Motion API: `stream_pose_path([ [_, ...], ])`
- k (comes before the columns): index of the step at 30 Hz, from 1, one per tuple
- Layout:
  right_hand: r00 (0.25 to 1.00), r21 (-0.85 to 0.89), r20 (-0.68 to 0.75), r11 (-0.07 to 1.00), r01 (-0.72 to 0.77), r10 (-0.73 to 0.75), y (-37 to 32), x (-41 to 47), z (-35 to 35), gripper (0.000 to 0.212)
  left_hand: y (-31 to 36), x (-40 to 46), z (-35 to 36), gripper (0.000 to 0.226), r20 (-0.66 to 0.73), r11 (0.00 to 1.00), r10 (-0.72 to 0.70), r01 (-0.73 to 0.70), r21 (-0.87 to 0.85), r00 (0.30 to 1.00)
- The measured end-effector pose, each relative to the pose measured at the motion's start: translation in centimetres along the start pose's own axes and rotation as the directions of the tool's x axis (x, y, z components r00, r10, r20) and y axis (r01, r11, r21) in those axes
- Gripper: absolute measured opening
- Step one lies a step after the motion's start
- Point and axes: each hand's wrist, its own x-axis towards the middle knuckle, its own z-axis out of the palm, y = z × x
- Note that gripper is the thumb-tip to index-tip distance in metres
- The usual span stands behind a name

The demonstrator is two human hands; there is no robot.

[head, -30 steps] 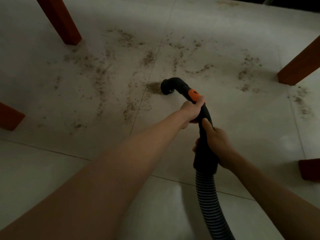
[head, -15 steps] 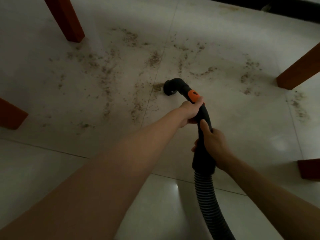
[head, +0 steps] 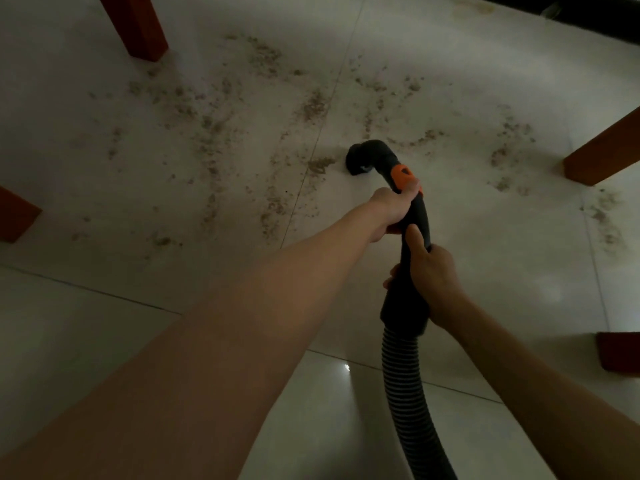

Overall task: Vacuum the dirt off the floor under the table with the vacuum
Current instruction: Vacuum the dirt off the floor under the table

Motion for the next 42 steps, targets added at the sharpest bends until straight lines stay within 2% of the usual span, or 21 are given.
stream_pose_path([
  [7,0.993,0.016,0.116,1.000,-0.027,0.025,-0.8,0.4,0.8,0.047,0.1,-0.1,-1.7,0.060,-0.119,0.995,0.045,-0.035,0.090,0.992],
  [15,0.983,-0.142,0.183,0.989,0.029,-0.003,-1.2,0.3,-0.4,0.052,-0.4,-1.1,-2.0,0.062,-0.151,0.998,0.022,-0.014,0.055,0.988],
  [20,0.977,-0.144,0.211,0.989,0.010,0.021,-1.3,-0.1,-0.5,0.047,-0.6,-1.7,-2.1,0.059,-0.173,0.998,0.028,-0.020,0.053,0.984],
  [26,0.983,-0.159,0.184,0.987,0.038,-0.009,-0.4,-0.3,-1.4,0.054,-0.3,-2.3,-1.3,0.056,-0.129,0.998,0.011,-0.002,0.068,0.992],
  [31,0.989,-0.101,0.149,0.995,0.003,0.012,0.1,-0.5,-1.8,0.053,0.1,-2.7,-0.2,0.057,-0.108,0.998,-0.007,0.013,0.060,0.994],
  [37,0.982,-0.128,0.187,0.992,-0.013,0.037,0.1,-1.0,-3.1,0.052,-0.2,-3.6,0.6,0.058,-0.107,1.000,-0.010,0.012,0.018,0.994],
  [42,0.973,-0.197,0.232,0.980,0.039,0.008,0.2,-1.7,-3.8,0.053,-0.8,-4.6,0.2,0.054,-0.091,0.999,-0.028,0.024,-0.041,0.995],
])
